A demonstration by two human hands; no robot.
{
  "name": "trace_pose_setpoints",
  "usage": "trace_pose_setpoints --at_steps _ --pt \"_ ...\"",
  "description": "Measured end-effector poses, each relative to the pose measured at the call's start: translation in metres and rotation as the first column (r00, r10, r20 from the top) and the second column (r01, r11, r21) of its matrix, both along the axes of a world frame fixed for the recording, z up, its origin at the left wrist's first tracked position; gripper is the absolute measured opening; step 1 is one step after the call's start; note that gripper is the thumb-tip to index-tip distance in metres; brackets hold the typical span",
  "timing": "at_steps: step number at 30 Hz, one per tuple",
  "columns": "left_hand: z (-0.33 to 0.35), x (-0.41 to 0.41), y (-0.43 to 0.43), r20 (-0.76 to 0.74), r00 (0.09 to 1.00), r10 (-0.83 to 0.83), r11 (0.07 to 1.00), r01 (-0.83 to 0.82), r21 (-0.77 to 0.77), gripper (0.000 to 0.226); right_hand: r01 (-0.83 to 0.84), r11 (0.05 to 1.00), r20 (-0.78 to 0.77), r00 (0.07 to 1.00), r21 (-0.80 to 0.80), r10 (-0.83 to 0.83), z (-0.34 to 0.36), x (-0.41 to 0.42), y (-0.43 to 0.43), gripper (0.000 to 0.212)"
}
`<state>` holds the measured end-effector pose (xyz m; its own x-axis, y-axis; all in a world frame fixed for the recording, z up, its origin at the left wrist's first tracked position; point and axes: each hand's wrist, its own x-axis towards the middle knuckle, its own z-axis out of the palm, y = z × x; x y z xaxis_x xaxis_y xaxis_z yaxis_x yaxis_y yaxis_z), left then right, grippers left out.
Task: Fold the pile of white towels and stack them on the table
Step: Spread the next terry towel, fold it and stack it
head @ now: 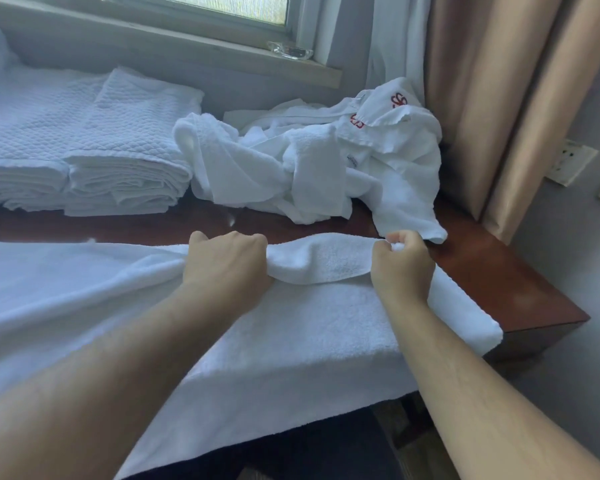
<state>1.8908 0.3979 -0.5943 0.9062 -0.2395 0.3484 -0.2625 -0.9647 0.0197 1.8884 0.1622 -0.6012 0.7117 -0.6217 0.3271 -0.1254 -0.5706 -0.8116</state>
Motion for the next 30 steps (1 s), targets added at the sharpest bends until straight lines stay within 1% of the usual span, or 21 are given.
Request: trace_pose_setpoints --at_steps 2,3,4,6,8,9,11,12,13,14,15,16,17,18,19,20,21,23,25,28,30 --pt "-0.004 -0.010 -0.010 -0.007 0.997 0.081 0.995 -0.081 -0.058 0.008 0.002 0.997 -0.015 1.000 0.077 -0.001 -0.001 0.006 -0.009 0.005" --pt "-0.007 -0.014 -0.012 0.000 0.995 0.097 0.991 -0.097 -0.090 0.005 -0.005 0.990 -0.040 0.999 0.139 0.011 0.001 0.009 -0.014 0.009" --pt "-0.010 -0.018 -0.013 0.013 0.995 0.096 0.988 -0.094 -0.121 0.003 -0.011 0.977 -0.081 0.996 0.212 0.028 0.005 0.013 -0.020 0.020" --pt "-0.016 -0.022 -0.012 0.064 0.997 0.048 0.981 -0.034 -0.193 0.005 -0.019 0.949 -0.174 0.982 0.316 0.078 0.011 0.017 -0.031 0.044" --pt "-0.017 -0.024 -0.011 0.178 0.982 -0.061 0.960 0.106 -0.259 0.012 -0.002 0.958 -0.227 0.971 0.286 0.070 0.012 0.020 -0.039 0.051" --pt "-0.016 -0.025 -0.011 0.244 0.960 -0.138 0.941 0.204 -0.271 0.014 0.015 0.966 -0.185 0.982 0.257 0.034 0.011 0.018 -0.039 0.051" --pt "-0.011 -0.030 -0.014 0.342 0.883 -0.321 0.881 0.412 -0.235 0.019 0.067 0.964 0.045 0.996 0.259 -0.081 0.006 0.012 -0.036 0.050" --pt "-0.009 -0.033 -0.016 0.365 0.841 -0.399 0.847 0.491 -0.206 0.019 0.078 0.951 0.178 0.975 0.299 -0.136 0.005 0.007 -0.033 0.052" --pt "-0.007 -0.035 -0.017 0.364 0.814 -0.453 0.821 0.540 -0.185 0.020 0.076 0.930 0.275 0.944 0.359 -0.183 0.006 0.003 -0.033 0.053" --pt "-0.006 -0.037 -0.017 0.341 0.806 -0.484 0.811 0.559 -0.172 0.023 0.066 0.897 0.304 0.928 0.436 -0.216 0.007 0.002 -0.036 0.052" --pt "-0.005 -0.039 -0.016 0.304 0.812 -0.499 0.811 0.561 -0.166 0.029 0.053 0.873 0.280 0.936 0.485 -0.212 0.007 0.002 -0.041 0.048" --pt "-0.006 -0.039 -0.015 0.256 0.822 -0.508 0.815 0.555 -0.166 0.033 0.057 0.872 0.199 0.964 0.485 -0.174 0.009 0.004 -0.047 0.037" --pt "-0.006 -0.038 -0.015 0.204 0.834 -0.513 0.821 0.546 -0.169 0.034 0.076 0.898 0.074 0.990 0.433 -0.119 0.012 0.004 -0.051 0.024" --pt "-0.007 -0.037 -0.015 0.149 0.844 -0.516 0.827 0.536 -0.170 0.032 0.081 0.944 -0.045 0.997 0.319 -0.070 0.013 0.002 -0.055 0.019" --pt "-0.008 -0.036 -0.015 0.109 0.849 -0.517 0.832 0.528 -0.167 0.030 0.063 0.980 -0.117 0.992 0.189 -0.041 0.013 0.000 -0.059 0.017" --pt "-0.009 -0.034 -0.014 0.091 0.849 -0.521 0.832 0.529 -0.169 0.031 0.051 0.994 -0.121 0.992 0.092 -0.039 0.010 -0.002 -0.063 0.012" --pt "-0.008 -0.033 -0.013 0.083 0.844 -0.530 0.826 0.536 -0.174 0.031 0.053 0.998 -0.102 0.994 0.033 -0.049 0.006 -0.007 -0.066 0.005" --pt "-0.008 -0.030 -0.010 0.081 0.832 -0.548 0.812 0.553 -0.185 0.032 0.094 0.995 -0.010 0.996 0.027 -0.094 0.000 -0.011 -0.067 0.007" --pt "-0.007 -0.022 -0.003 0.083 0.832 -0.549 0.811 0.554 -0.187 0.030 0.111 0.989 0.050 0.992 0.094 -0.116 -0.001 -0.005 -0.065 0.009" --pt "-0.002 -0.007 0.005 0.058 0.852 -0.521 0.840 0.523 -0.146 0.031 0.091 0.981 0.039 0.994 0.172 -0.099 0.007 0.008 -0.054 0.014" --pt "0.000 0.001 0.006 0.045 0.860 -0.509 0.852 0.511 -0.116 0.026 0.049 0.966 -0.043 0.998 0.255 -0.040 0.014 0.020 -0.050 0.028"
